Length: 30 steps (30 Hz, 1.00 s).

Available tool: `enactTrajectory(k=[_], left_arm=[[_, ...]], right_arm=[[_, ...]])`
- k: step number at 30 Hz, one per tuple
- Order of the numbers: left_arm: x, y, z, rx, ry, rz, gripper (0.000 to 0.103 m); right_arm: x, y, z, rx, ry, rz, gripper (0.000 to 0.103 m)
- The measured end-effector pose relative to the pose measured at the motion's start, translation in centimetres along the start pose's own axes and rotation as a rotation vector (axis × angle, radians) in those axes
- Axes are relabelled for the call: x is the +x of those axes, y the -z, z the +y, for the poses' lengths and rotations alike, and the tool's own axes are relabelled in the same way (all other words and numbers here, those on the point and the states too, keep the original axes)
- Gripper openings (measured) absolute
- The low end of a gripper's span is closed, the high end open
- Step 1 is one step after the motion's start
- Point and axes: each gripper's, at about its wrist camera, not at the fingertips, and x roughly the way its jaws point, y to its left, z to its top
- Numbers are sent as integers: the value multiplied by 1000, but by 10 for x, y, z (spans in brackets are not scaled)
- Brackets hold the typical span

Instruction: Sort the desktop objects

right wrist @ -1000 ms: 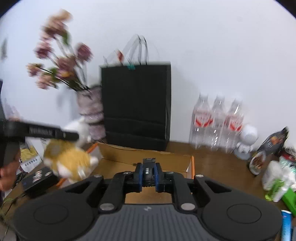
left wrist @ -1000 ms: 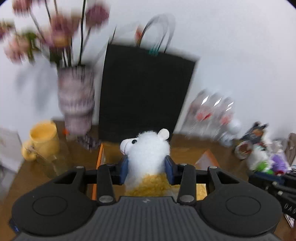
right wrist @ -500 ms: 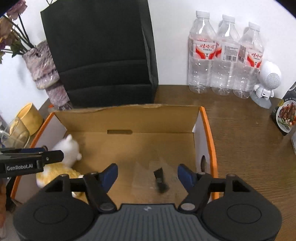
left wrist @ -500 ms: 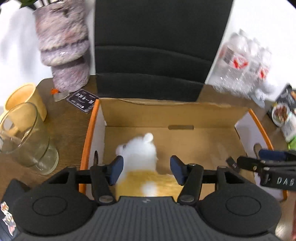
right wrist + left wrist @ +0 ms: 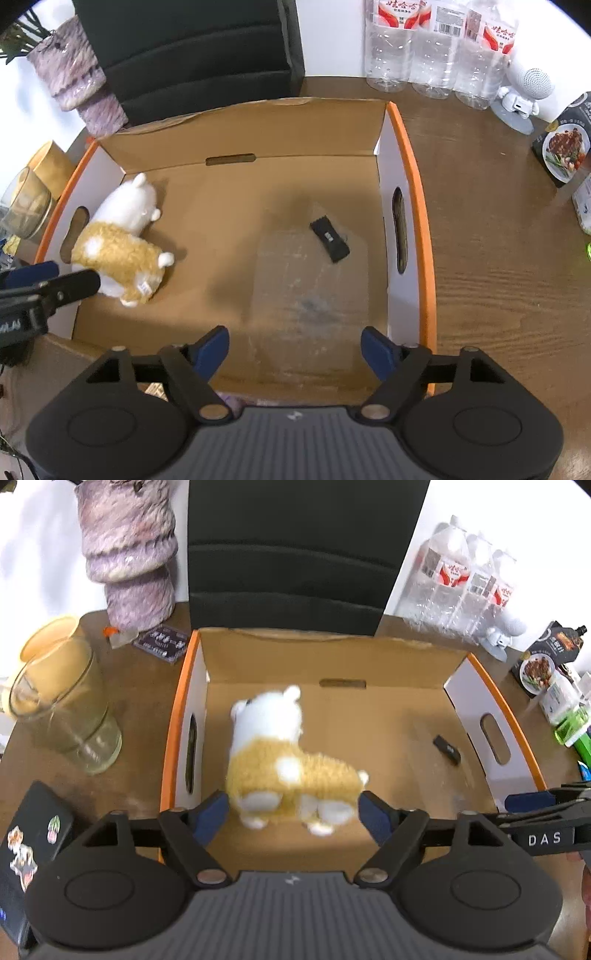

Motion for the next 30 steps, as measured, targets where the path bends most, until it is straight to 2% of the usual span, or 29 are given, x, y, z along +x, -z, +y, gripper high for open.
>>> enactTrajectory(k=[4, 6, 8, 11, 12, 14, 16, 21, 25, 30], left_arm=[[-23, 7, 2, -8, -5, -55, 95], [-39, 8, 0, -7, -20, -78, 98], [-60, 13, -4, -10, -41, -121, 101], [-96, 33, -13, -8, -60, -211, 103], [-109, 46, -16, -8, -59, -246, 103], [-128, 83, -22, -11, -53, -311, 103], [-136, 126, -28, -9, -51, -356, 103], [-130, 229, -43, 19, -57, -403, 103], [-116, 268, -49, 72, -79, -393, 103], [-103, 276, -48, 67, -84, -367, 103]], right_arm=[[-15, 9, 3, 28, -2, -25, 80], [-33, 14, 7, 14, 11, -74, 80], [-55, 21, 11, -2, 33, -140, 81], [-95, 47, 17, -29, 66, -285, 89], [-107, 61, 18, -36, 72, -330, 90], [-123, 95, 19, -56, 78, -409, 98], [-134, 140, 17, -76, 62, -504, 100], [-124, 249, 6, -32, -8, -660, 103], [-93, 295, 8, -54, 27, -656, 103], [-66, 298, 5, -31, 67, -581, 103]])
